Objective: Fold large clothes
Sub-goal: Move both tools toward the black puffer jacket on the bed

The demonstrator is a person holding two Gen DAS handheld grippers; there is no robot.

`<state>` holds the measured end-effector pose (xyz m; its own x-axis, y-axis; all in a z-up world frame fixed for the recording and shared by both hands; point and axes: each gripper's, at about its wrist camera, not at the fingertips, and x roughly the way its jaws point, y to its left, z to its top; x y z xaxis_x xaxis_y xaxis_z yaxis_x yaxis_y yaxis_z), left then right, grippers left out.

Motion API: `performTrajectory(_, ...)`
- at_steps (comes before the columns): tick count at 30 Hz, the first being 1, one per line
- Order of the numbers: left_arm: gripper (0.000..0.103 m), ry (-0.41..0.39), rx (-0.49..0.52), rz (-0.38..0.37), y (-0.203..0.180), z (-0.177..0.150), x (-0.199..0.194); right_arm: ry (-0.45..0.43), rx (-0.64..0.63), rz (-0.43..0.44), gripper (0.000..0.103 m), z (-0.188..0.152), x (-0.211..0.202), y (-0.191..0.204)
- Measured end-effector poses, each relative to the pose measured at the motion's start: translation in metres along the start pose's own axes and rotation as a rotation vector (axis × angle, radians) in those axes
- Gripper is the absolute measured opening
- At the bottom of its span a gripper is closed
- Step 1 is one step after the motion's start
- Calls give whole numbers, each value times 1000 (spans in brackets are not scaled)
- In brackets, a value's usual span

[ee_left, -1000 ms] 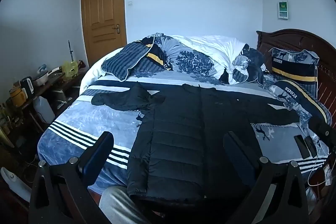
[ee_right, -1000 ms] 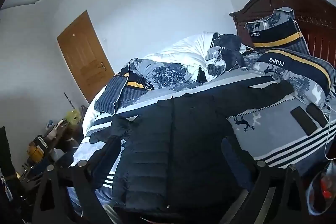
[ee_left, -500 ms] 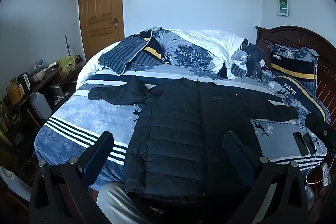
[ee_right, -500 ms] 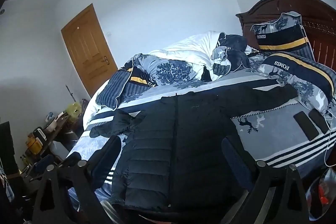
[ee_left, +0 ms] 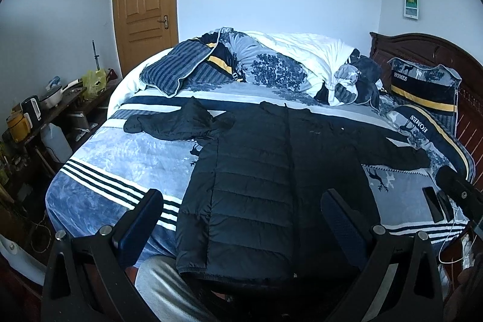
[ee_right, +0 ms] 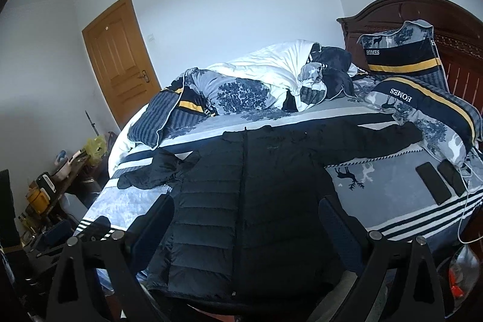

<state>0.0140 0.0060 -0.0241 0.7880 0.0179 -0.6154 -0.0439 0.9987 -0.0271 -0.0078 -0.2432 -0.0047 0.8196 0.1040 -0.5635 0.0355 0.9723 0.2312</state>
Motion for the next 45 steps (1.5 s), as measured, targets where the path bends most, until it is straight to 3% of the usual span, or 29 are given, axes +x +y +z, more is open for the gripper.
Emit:
performTrajectory(21, 103, 51, 130, 6, -55, -2, 19, 26, 93, 1, 98, -7, 20, -42)
performTrajectory(45, 103, 55, 173, -39, -92, -3, 25, 25, 185, -25, 98, -3, 18, -89)
